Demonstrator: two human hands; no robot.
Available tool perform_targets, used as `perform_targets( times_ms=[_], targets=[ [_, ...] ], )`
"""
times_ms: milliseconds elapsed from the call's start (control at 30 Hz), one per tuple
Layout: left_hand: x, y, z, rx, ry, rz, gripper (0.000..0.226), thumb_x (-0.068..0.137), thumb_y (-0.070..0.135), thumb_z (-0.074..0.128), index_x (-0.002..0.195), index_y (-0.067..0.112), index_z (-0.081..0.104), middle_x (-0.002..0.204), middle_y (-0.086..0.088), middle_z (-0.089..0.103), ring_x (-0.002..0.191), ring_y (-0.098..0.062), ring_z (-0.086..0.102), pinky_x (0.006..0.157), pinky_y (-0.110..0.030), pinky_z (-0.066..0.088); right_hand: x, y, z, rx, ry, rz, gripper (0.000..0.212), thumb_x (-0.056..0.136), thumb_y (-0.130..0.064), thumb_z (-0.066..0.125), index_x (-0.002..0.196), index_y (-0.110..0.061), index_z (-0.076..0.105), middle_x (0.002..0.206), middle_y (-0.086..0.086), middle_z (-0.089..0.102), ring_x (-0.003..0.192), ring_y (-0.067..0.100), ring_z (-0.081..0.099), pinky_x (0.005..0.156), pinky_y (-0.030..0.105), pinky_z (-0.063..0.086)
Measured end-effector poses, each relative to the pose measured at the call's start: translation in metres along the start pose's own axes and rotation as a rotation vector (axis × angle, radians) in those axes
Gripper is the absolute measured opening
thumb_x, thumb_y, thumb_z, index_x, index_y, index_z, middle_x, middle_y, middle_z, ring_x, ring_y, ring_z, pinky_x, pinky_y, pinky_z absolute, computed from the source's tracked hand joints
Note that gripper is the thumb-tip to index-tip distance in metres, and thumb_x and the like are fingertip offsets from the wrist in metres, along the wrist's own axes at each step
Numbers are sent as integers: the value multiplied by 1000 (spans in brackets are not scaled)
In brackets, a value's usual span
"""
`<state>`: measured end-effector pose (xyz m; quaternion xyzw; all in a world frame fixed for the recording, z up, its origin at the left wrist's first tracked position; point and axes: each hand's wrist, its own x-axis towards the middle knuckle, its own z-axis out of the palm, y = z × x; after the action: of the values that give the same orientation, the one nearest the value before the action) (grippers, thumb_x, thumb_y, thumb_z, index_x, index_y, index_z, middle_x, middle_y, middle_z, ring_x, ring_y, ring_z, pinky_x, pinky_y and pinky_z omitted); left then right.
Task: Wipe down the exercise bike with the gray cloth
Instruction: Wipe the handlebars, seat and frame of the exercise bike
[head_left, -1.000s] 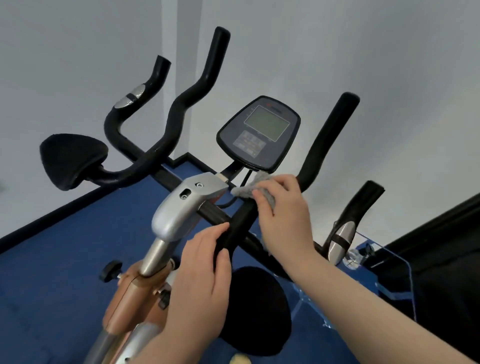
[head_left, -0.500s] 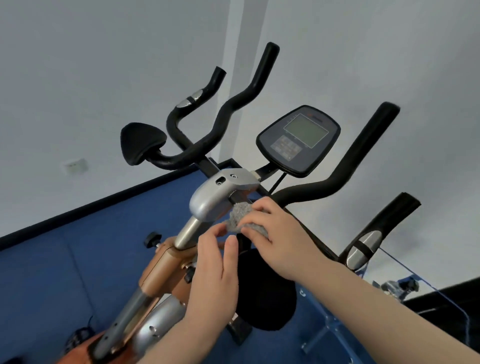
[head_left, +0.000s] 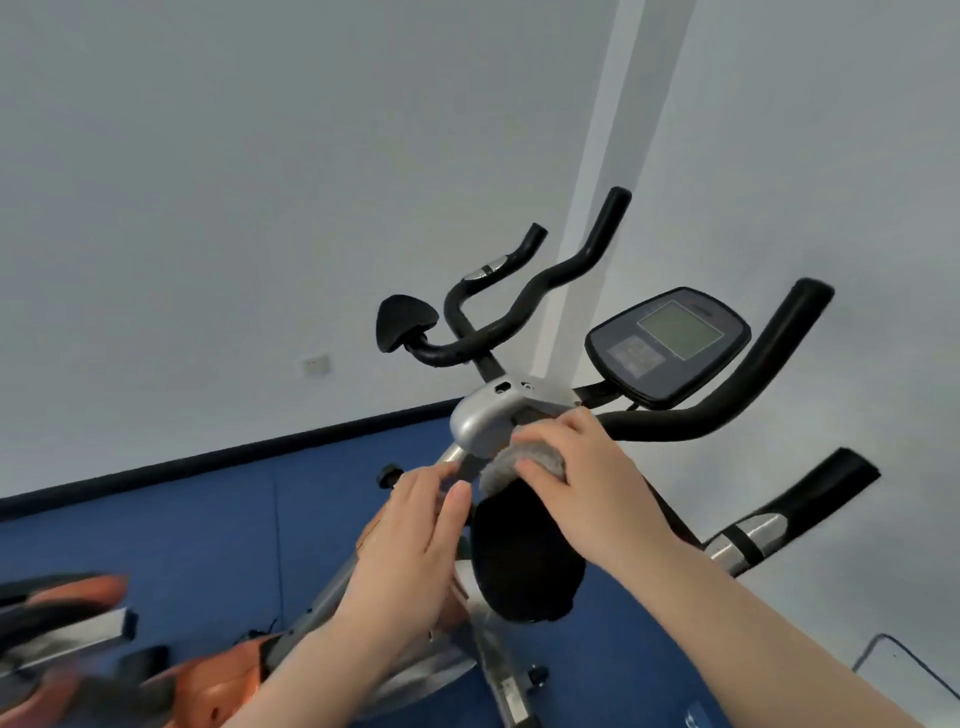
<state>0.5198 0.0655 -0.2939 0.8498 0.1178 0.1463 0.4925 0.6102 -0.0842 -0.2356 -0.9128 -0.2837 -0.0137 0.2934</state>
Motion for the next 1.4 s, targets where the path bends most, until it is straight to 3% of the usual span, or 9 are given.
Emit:
perform_targets(
  times_ms=[100,233,333,467,567,700,800,1067,1400],
  targets=[
    [-15,-6,-24,73,96,-22,31,86,60,27,111,49,44,113,31,45,103,16,46,77,-3,36,-6,-20,6,83,69,-127,40,87,-34,62,123,-40,46,123,-14,45,101,13,57,82,33,54],
    [-55,-27,-65,319,253,-92,41,88,55,29,121,38,47,124,24,41,115,2,43,90,-21,36,-21,-52,31,167,37,-260,38,84,-29,68,116,-33,49,118,-14,47,98,7,57,78,25,54],
    [-104,-45,-99,442,353,-205,44,87,55,29,121,35,50,126,23,40,119,1,40,92,-23,35,-40,-74,57,198,-45,-294,37,82,-30,69,114,-35,50,114,-18,47,94,3,56,71,13,48],
    [-180,-73,-141,547,485,-396,38,88,50,37,119,34,51,127,21,43,117,-5,43,90,-29,41,-71,-99,94,189,-153,-323,38,82,-33,69,114,-39,49,117,-23,45,96,2,55,72,14,44],
    [-236,-90,-167,544,545,-548,35,91,47,41,120,32,52,129,18,43,116,-8,44,86,-28,41,-96,-122,122,156,-243,-341,37,82,-36,68,112,-44,47,112,-27,43,86,-1,50,61,8,38],
    [-301,-104,-204,577,608,-656,34,90,47,43,120,31,52,131,18,42,117,-9,44,87,-30,44,-130,-163,161,133,-355,-400,37,82,-37,68,112,-43,46,110,-24,44,94,6,56,73,16,48],
    [-346,-116,-238,610,630,-670,35,91,47,43,121,31,51,132,19,41,116,-8,44,86,-30,44,-158,-205,190,103,-389,-431,37,81,-38,68,112,-41,48,107,-23,42,88,8,58,73,22,52],
    [-442,-163,-357,682,562,-677,37,91,45,42,123,29,51,134,16,42,115,-10,46,89,-30,41,-223,-313,255,101,-351,-344,36,80,-33,71,112,-34,54,106,-17,46,89,6,54,64,16,41],
    [-429,-221,-448,650,422,-633,36,92,43,43,123,26,51,131,15,44,98,-13,53,87,-29,42,-220,-393,298,-19,-315,-283,43,81,-33,69,118,-38,47,110,-21,43,81,5,57,57,17,46]
  ],
)
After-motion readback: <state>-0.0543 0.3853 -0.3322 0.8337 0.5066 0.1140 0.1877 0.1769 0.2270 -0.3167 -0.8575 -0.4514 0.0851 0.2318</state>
